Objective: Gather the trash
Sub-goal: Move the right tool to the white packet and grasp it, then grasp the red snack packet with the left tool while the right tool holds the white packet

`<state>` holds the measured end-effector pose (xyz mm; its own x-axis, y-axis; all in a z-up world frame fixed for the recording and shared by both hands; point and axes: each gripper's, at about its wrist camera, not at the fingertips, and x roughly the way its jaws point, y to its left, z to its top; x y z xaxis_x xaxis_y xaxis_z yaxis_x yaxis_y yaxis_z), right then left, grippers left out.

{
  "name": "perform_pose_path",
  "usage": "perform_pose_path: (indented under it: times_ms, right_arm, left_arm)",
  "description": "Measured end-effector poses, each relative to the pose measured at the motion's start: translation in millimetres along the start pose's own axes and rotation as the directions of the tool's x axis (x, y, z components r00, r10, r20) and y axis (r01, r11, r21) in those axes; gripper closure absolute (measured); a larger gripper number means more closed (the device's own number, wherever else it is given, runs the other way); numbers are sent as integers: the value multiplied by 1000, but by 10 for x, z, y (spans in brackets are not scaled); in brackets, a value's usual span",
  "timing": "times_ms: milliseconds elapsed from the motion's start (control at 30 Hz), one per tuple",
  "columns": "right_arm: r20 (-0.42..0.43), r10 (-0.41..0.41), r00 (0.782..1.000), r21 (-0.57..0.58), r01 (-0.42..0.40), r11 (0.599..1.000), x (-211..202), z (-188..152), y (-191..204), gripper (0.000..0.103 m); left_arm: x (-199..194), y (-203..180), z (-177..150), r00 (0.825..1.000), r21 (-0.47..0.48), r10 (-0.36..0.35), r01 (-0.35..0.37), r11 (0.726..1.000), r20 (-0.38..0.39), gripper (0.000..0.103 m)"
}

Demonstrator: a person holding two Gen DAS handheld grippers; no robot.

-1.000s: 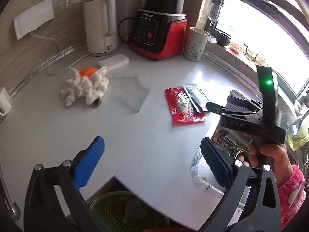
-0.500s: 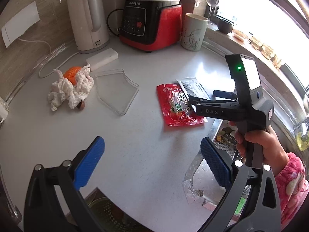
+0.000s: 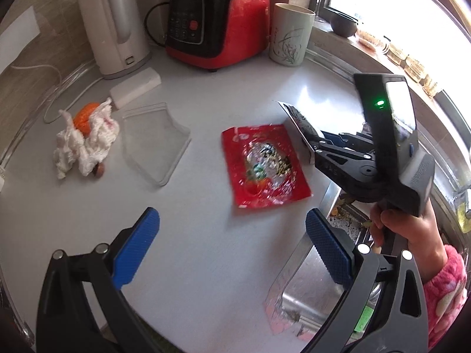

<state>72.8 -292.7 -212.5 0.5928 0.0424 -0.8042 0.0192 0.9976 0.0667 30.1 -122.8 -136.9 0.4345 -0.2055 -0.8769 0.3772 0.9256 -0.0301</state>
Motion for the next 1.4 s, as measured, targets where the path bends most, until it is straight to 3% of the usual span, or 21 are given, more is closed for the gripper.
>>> perform_pose_path:
  times_ms: [100, 367, 700, 967, 1067, 1167, 1200, 1333, 1400]
  right_arm:
    - [23, 27, 999, 54, -28, 998, -107, 34, -127, 87]
    - [121, 9, 993, 86, -19, 996, -491, 136, -377, 87]
    - [146, 27, 989, 124, -46, 991, -530, 110, -529, 87]
    - [158, 41, 987, 147, -64, 987, -565, 58, -579, 87]
    - [161, 41, 986, 152, -66, 986, -589, 47, -593, 87]
    - [164, 40, 986, 150, -65, 987, -609, 37, -586, 87]
    - [164, 40, 986, 150, -65, 987, -614, 30, -578, 87]
    - [161, 50, 986, 136, -73, 988, -623, 21, -524, 87]
    - [158, 56, 986, 130, -77, 989, -631, 15, -482, 87]
  left_arm:
    - [124, -69, 110, 1000, -6, -16, 16, 1000, -8, 8]
    - [597, -268, 392, 997, -100, -49, 43, 994, -59, 8]
    - [1016, -384, 450, 992, -152, -18, -1, 988, -123, 8]
    - [1168, -459, 476, 987, -136, 24, -45, 990, -157, 20]
    - [1155, -462, 490, 989, -114, 32, -49, 992, -146, 36]
    - [1118, -426, 509, 990, -116, -17, 1, 993, -140, 57]
    - [1112, -404, 519, 989, -122, -39, 22, 992, -145, 80]
    - [1072, -328, 497, 986, -113, -73, 56, 992, -152, 99]
    - [1008, -280, 477, 988, -107, -70, 55, 993, -141, 99]
